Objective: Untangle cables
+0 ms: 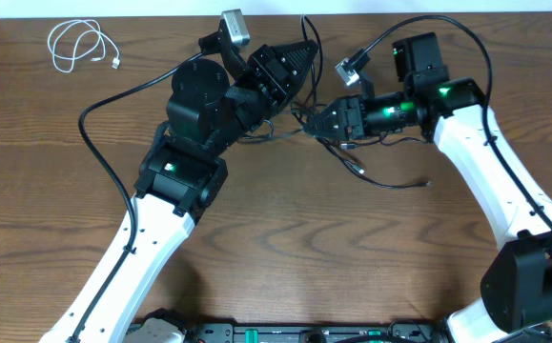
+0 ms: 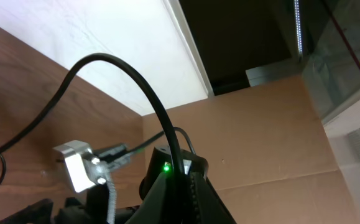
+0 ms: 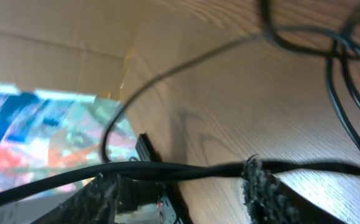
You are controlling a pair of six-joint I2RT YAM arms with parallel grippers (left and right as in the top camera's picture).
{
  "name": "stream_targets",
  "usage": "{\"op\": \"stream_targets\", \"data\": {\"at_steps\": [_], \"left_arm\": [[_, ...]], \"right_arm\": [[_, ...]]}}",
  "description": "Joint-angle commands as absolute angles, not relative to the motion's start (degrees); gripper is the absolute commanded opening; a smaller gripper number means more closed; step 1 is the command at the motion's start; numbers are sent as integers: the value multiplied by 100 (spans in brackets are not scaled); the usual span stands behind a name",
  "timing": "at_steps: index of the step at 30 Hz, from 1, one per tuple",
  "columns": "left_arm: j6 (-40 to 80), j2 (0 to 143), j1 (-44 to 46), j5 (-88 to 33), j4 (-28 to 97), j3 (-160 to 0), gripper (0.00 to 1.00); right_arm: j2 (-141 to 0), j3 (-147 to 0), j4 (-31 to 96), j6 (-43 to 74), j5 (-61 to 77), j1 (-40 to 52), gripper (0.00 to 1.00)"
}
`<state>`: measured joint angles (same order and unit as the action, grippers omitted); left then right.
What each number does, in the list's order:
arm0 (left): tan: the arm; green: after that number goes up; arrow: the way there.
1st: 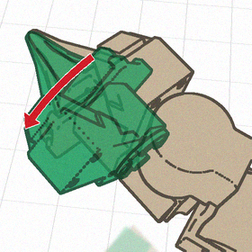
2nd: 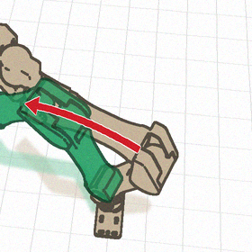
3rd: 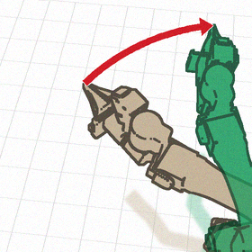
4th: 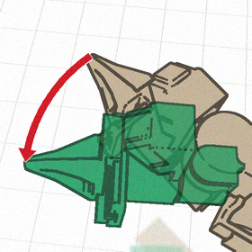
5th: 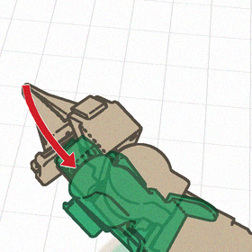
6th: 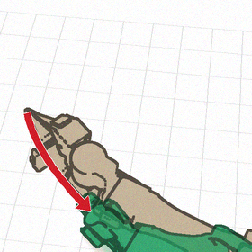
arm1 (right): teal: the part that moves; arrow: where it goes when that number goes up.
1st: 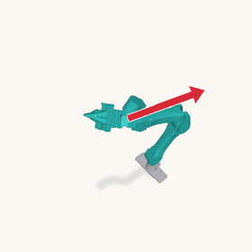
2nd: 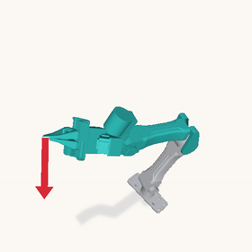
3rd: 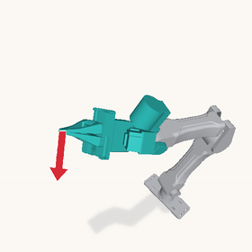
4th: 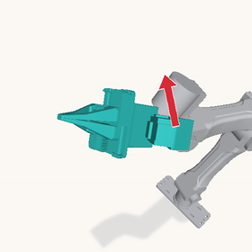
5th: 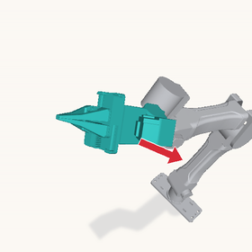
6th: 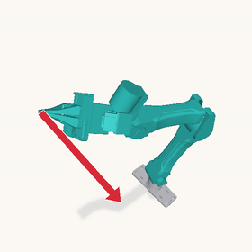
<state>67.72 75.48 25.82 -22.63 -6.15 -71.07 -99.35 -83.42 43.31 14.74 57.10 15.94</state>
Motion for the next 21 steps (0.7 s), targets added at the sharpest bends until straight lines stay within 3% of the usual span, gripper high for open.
{"op": "stream_targets", "data": {"at_steps": [1,2,5,6,14,17,18,20,21], "left_arm": [[6803,7522,2585,-2355,-648,-7181,7],[6801,7522,2585,-2355,-648,-7181,8],[6753,7522,2585,-2355,-600,-7181,7],[6707,7522,2585,-2355,-552,-7181,7],[6412,7522,2499,-2008,128,-7181,7],[6416,7522,2467,-1970,117,-7181,7],[6423,7522,2467,-1892,104,-7181,7],[6578,7522,2469,-1634,104,-7181,8],[6724,7522,2471,-1514,104,-7181,7]], "right_arm": [[-9800,-8388,4261,2121,5083,1752,49],[-9800,-8388,4252,2121,5011,1778,41],[-9800,-8390,4265,2121,4718,1837,4],[-9800,-8390,4278,2121,4624,1837,1],[-9797,-8390,4788,2119,4272,1704,1],[-9791,-8390,4917,1951,5105,1643,1],[-9791,-8390,4901,1879,5483,1645,3],[-9791,-8390,4884,1883,6202,1669,26],[-9791,-8390,4886,1885,6401,1695,68]]}}
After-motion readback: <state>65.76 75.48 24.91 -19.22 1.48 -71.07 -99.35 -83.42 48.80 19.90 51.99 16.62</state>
